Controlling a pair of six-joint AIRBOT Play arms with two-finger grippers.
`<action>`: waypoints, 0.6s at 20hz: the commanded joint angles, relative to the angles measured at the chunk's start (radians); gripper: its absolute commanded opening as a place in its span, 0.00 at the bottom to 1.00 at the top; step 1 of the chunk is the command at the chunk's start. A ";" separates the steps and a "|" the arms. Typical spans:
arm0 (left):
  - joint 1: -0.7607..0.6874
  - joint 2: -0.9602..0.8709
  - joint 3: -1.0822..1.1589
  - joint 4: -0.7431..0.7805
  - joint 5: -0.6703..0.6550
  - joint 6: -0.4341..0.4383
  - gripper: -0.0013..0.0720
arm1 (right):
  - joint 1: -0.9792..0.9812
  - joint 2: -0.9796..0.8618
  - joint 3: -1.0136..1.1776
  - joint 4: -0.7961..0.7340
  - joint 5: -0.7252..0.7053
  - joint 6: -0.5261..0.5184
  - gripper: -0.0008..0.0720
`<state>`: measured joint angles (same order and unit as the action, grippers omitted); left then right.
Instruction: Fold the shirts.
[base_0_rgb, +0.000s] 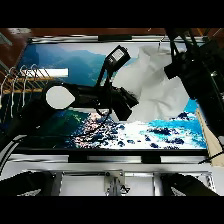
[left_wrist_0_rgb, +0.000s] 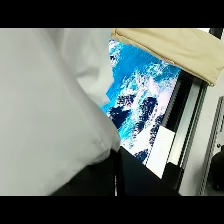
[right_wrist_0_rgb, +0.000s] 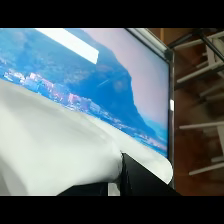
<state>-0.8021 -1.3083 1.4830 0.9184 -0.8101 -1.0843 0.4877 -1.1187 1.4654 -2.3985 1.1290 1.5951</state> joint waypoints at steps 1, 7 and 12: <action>-0.010 -0.011 -0.005 0.010 0.061 -0.034 0.21 | -0.004 0.000 0.027 0.018 -0.001 0.012 0.13; 0.079 0.038 0.134 0.010 0.079 0.039 0.95 | -0.004 0.000 0.027 0.006 0.017 0.018 0.13; 0.240 0.095 0.328 0.018 -0.156 0.032 0.95 | -0.005 0.000 0.027 -0.017 0.000 0.017 0.13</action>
<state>-0.6437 -1.2381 1.7214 0.9283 -0.8360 -1.0561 0.4835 -1.1187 1.4918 -2.4004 1.1419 1.6127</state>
